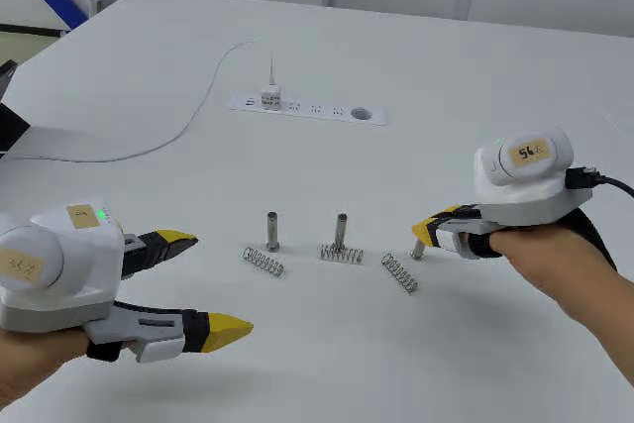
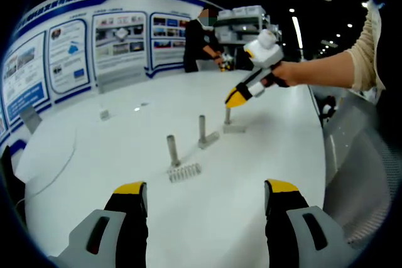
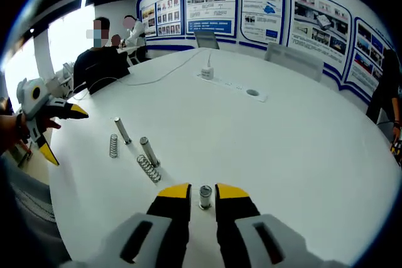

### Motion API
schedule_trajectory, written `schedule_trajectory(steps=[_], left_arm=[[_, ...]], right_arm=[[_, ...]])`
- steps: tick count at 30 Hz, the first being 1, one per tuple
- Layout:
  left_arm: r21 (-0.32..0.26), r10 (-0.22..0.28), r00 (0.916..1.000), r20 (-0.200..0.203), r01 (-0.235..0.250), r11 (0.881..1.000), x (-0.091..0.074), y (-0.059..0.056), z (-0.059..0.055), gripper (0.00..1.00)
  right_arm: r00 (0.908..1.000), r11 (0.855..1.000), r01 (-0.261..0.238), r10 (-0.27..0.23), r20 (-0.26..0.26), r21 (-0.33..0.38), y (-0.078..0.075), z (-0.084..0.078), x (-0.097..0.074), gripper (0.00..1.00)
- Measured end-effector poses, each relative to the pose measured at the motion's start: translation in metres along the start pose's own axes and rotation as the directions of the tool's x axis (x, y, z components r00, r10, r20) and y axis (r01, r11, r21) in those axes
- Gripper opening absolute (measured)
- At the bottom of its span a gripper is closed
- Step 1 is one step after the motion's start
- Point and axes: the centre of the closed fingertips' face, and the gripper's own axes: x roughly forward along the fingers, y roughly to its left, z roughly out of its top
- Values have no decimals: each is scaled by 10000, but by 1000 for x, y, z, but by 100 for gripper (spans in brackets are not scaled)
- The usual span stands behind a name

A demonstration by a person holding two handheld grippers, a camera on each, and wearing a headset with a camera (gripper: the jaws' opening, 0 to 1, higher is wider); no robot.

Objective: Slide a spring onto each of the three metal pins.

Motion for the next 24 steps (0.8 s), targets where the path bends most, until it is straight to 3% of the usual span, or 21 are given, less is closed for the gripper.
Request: schedule_trajectory(steps=[8,24], left_arm=[[14,-30,10000,23,30,10000,1,-1,1,77],[39,-85,9999,73,85,10000,4,-3,4,77]], right_arm=[[10000,10000,48,-48,45,-25,0,-2,-4,18],[10000,9999,6,-8,-96,-171,4,-21,-15,19]])
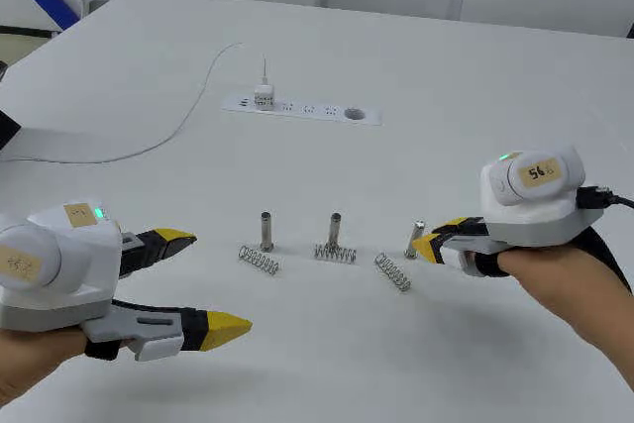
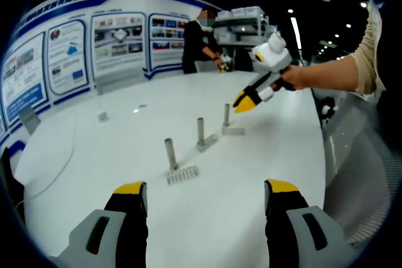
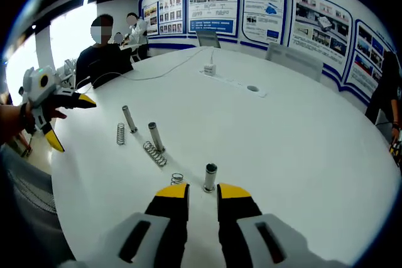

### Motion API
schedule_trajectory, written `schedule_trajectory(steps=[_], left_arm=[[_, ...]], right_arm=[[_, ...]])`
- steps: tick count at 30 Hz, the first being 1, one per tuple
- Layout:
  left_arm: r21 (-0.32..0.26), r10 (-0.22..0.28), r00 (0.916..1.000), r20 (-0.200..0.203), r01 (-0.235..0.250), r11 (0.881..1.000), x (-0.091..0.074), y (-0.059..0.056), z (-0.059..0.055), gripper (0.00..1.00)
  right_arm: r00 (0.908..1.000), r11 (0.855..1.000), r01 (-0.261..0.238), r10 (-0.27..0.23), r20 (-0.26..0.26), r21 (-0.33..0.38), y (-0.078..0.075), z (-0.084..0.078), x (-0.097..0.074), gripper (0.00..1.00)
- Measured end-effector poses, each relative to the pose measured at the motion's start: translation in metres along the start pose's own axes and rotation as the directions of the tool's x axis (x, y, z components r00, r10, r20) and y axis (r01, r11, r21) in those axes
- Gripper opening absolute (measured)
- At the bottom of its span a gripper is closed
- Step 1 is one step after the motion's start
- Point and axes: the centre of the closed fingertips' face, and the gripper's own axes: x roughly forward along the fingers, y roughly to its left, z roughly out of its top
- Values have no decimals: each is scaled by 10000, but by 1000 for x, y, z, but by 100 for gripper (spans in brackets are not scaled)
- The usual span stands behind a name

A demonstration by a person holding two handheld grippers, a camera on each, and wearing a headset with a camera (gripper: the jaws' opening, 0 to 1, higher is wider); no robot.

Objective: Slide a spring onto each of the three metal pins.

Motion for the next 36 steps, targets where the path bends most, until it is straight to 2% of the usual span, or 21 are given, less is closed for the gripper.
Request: schedule_trajectory(steps=[9,18,25,36], left_arm=[[-2,-18,10000,-21,18,10000,0,-1,-1,77],[-13,-32,10000,-11,32,10000,1,-1,0,77],[-18,-68,10000,-31,67,10000,2,-3,-1,77],[-19,-68,10000,-60,68,10000,2,-3,-2,77]], right_arm=[[9997,9997,-230,230,-90,-9,12,-9,-1,19],[9977,9983,-575,570,-364,-125,28,-20,8,19],[9954,9974,-709,698,-649,-141,35,-29,16,19],[9940,9975,-701,696,-847,-28,37,-37,22,17]])
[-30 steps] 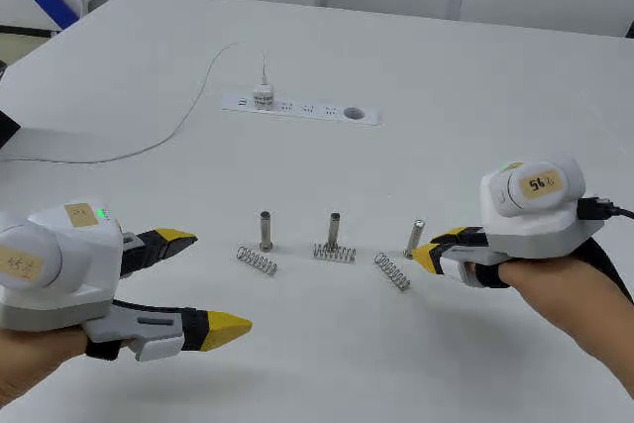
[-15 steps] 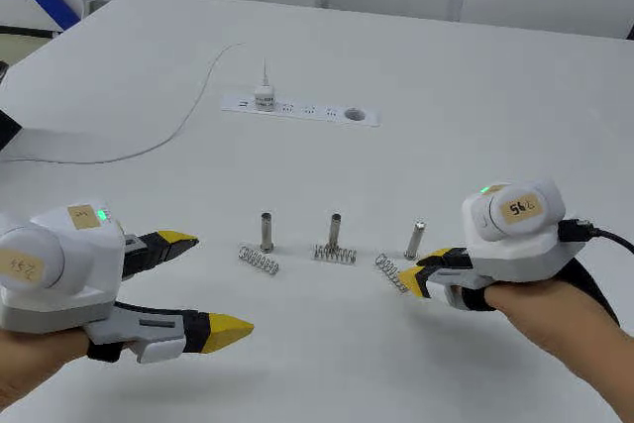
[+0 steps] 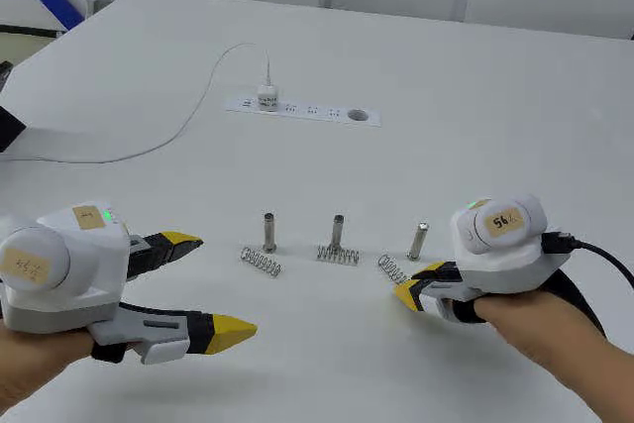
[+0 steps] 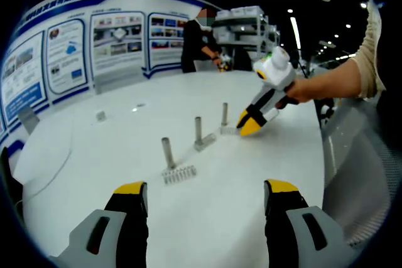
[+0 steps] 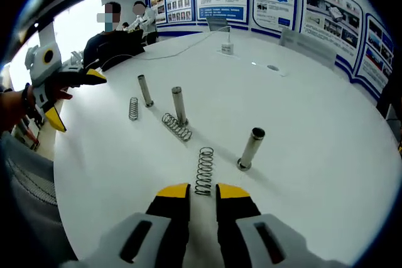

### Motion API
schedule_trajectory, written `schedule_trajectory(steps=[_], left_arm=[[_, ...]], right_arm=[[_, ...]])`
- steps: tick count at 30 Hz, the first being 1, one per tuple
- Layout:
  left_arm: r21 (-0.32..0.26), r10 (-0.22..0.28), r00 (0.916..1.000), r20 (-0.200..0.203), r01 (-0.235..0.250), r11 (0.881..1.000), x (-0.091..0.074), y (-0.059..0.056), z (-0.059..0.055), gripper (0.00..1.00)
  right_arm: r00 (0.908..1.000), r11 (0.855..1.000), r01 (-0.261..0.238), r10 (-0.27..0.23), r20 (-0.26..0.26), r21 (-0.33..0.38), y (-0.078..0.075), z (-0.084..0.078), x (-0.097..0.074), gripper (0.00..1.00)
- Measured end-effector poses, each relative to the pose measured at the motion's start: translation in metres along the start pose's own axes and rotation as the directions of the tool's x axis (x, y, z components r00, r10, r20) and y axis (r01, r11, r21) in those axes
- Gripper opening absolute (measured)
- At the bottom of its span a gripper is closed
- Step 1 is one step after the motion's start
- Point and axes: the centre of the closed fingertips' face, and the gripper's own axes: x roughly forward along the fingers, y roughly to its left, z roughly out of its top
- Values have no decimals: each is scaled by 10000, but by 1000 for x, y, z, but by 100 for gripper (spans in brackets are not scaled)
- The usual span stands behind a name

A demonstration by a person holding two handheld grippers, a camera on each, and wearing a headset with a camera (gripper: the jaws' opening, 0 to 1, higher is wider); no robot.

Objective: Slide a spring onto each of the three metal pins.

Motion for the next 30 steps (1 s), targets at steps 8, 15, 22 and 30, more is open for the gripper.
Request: schedule_trajectory(steps=[8,15,22,30], left_arm=[[-11,-32,10000,-26,32,10000,1,-1,-1,77],[-20,-33,10000,-68,33,10000,1,-1,-2,76],[-13,-78,10000,-62,78,10000,2,-3,-2,76],[68,-114,9999,-62,114,9999,3,-6,0,76]], right_arm=[[9998,9998,184,-184,-14,-73,-4,-1,1,16],[9996,9996,282,-282,-13,-32,-8,-3,0,15],[9994,9992,337,-337,26,-225,-10,-1,1,12],[9997,9992,255,-256,2,-297,-10,-2,-2,11]])
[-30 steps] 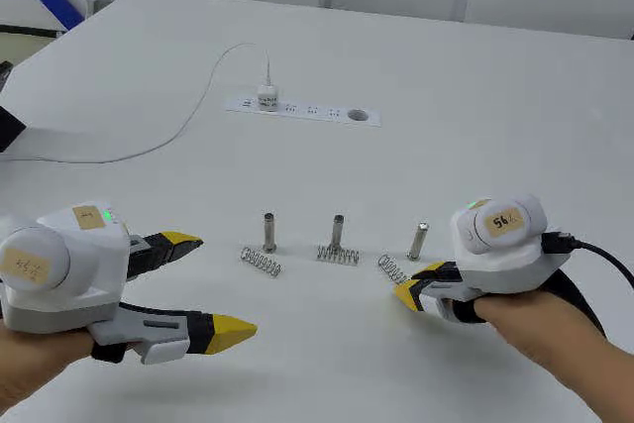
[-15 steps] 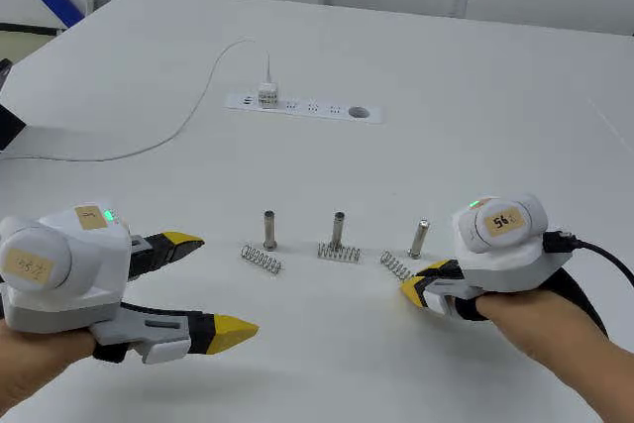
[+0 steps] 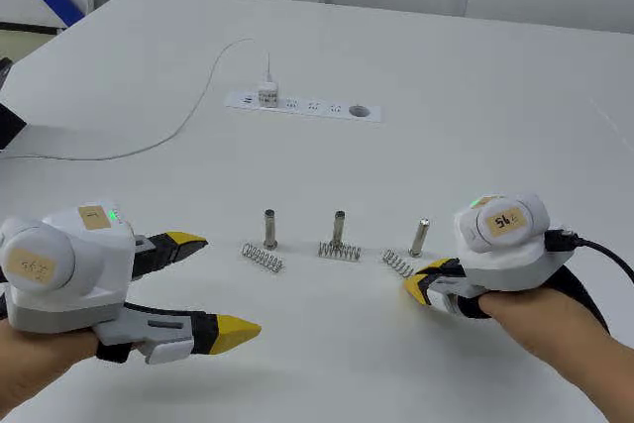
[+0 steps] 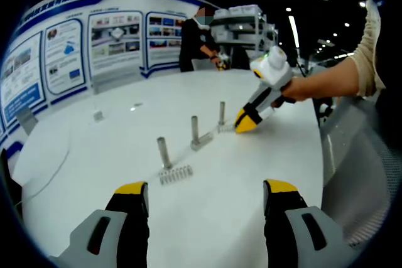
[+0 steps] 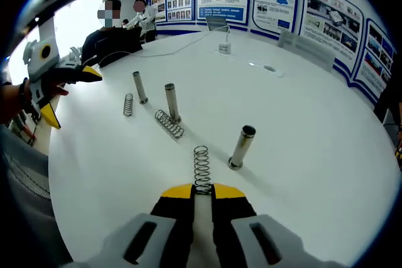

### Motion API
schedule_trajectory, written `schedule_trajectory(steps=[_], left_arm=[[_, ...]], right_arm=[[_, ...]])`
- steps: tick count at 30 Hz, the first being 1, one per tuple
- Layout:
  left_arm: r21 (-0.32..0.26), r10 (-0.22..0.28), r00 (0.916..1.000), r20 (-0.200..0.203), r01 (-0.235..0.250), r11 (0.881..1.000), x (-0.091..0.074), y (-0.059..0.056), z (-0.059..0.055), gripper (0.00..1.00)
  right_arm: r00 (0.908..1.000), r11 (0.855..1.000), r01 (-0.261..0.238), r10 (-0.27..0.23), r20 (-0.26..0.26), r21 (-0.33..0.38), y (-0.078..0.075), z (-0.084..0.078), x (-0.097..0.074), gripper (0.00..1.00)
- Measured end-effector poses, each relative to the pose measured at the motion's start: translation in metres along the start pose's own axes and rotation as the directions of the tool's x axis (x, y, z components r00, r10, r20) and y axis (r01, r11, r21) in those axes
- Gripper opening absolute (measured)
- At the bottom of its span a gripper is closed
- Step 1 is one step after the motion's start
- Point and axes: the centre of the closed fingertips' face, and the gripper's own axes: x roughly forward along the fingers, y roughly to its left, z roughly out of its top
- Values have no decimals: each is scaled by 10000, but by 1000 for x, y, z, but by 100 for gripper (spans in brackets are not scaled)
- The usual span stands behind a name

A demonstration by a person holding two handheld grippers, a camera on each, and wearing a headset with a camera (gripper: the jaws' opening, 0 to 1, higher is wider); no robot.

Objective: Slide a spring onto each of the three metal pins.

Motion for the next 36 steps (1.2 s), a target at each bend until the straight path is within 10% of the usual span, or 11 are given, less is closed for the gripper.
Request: schedule_trajectory(steps=[36], left_arm=[[1276,-1994,9796,-241,2009,9713,66,-52,24,61]], right_arm=[[9826,9637,-1842,1852,-133,-1931,42,19,-30,11]])
